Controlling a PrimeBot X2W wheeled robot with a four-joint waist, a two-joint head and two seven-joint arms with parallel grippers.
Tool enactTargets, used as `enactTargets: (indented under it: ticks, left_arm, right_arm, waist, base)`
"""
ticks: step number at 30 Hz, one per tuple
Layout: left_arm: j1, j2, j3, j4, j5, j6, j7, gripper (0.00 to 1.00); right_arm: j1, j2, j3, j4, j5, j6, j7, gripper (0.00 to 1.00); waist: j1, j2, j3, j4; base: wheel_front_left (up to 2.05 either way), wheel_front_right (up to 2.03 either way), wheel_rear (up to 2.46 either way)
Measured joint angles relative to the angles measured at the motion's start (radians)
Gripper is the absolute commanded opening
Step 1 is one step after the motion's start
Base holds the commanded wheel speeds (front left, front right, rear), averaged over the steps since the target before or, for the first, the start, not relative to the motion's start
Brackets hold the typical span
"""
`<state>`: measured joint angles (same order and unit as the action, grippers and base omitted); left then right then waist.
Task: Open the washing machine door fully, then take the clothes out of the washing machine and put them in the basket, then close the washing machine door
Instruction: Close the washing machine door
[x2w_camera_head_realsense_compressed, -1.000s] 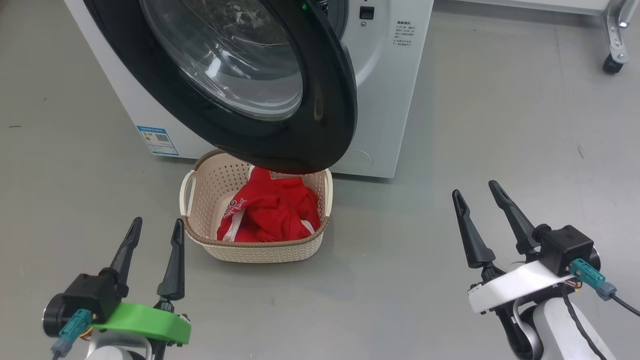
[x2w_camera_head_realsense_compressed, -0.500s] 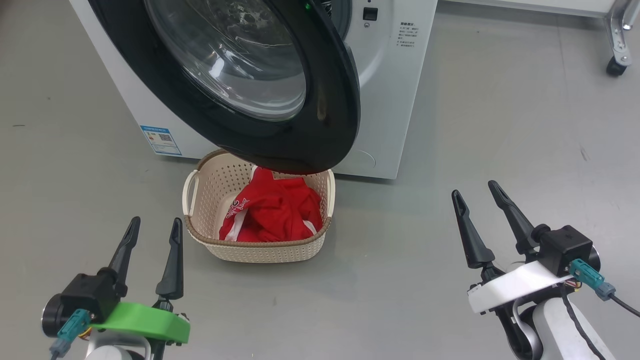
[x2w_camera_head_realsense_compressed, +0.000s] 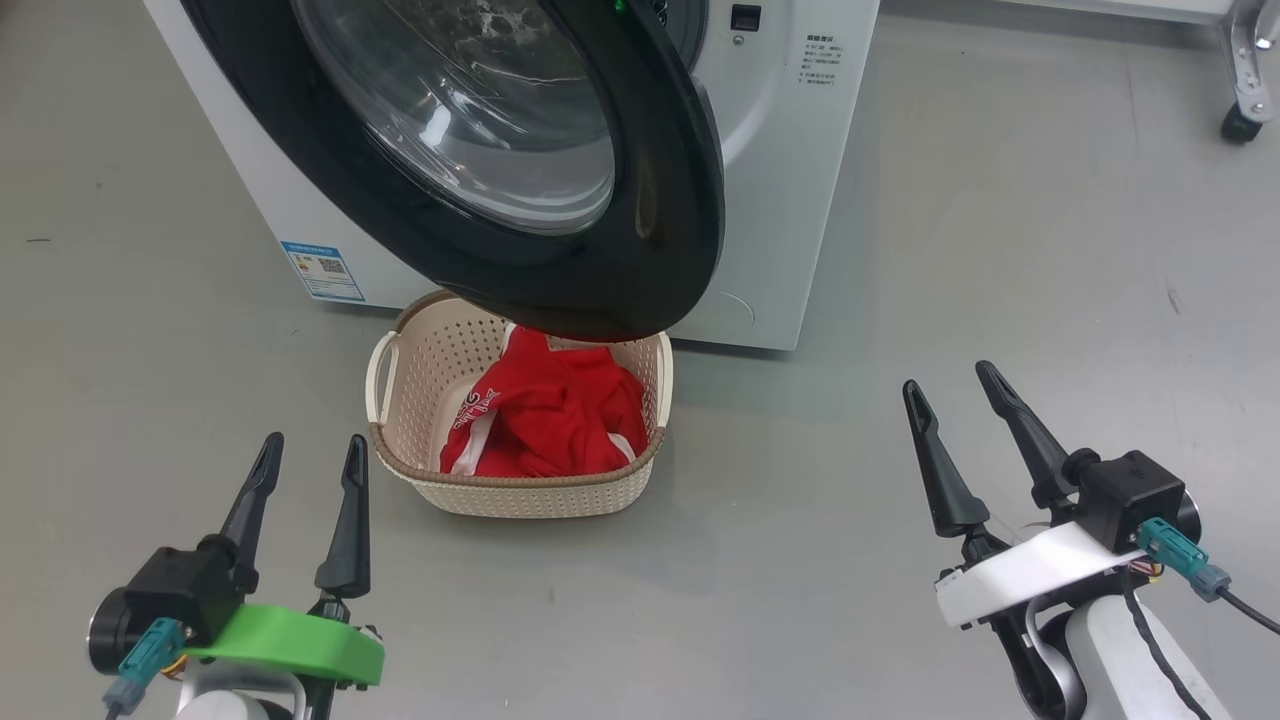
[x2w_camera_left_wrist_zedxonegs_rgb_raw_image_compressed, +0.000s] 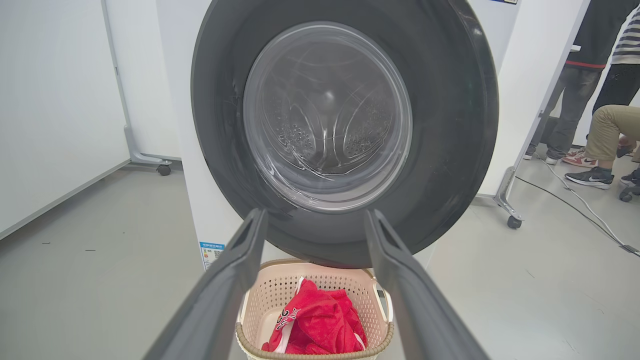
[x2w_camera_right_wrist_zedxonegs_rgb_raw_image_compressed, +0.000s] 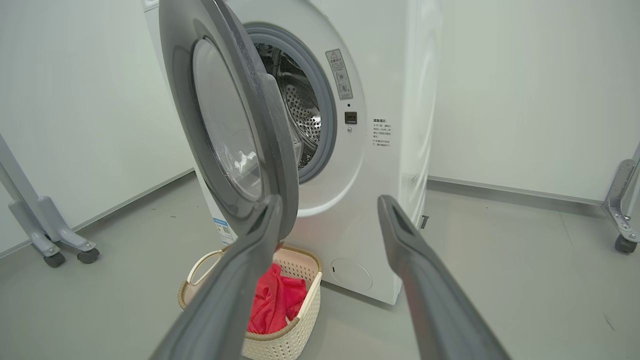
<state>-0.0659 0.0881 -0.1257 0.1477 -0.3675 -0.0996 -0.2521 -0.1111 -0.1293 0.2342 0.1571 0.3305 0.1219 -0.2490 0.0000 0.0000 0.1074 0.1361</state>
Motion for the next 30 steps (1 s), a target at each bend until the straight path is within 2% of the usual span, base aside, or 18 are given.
enactTargets:
  ticks: [1,2,3,10,18,30]
  left_arm:
    - [0.000,-0.002,0.000,0.000,0.001,-0.002,0.000,1.00]
    - [0.000,-0.002,0.000,0.000,0.001,-0.002,0.000,1.00]
    - [0.000,-0.003,-0.001,-0.001,0.001,-0.002,0.000,1.00]
    - [-0.001,-0.012,-0.016,-0.007,0.017,-0.004,0.000,1.00]
    - [-0.028,-0.026,-0.046,-0.023,0.017,-0.012,0.000,1.00]
    - [-0.115,-0.048,-0.096,-0.035,0.000,-0.015,0.000,1.00]
  right_arm:
    - [0.000,-0.001,0.000,0.000,0.000,0.000,0.000,1.00]
    - [0.000,-0.003,0.002,-0.002,0.000,0.000,0.000,0.45]
    - [0.000,-0.007,0.009,-0.005,0.000,0.000,0.000,0.00]
    - [-0.011,-0.049,0.063,-0.049,-0.030,0.000,0.000,0.00]
    - [-0.123,-0.120,0.182,-0.099,-0.074,0.000,0.015,0.00]
    - [-0.333,-0.212,0.263,-0.123,-0.087,0.000,0.080,0.00]
  waist:
    - [0.0000,0.0000,0.002,0.000]
    - [0.0000,0.0000,0.004,0.000]
    - [0.0000,0.0000,0.006,0.000]
    - [0.0000,0.0000,0.040,0.007]
    - [0.0000,0.0000,0.110,0.031]
    - [0.0000,0.0000,0.228,0.122]
  base:
    - [0.00,0.00,0.00]
    - [0.00,0.00,0.00]
    - [0.00,0.00,0.00]
    - [0.00,0.00,0.00]
    - [0.00,0.00,0.00]
    - [0.00,0.00,0.00]
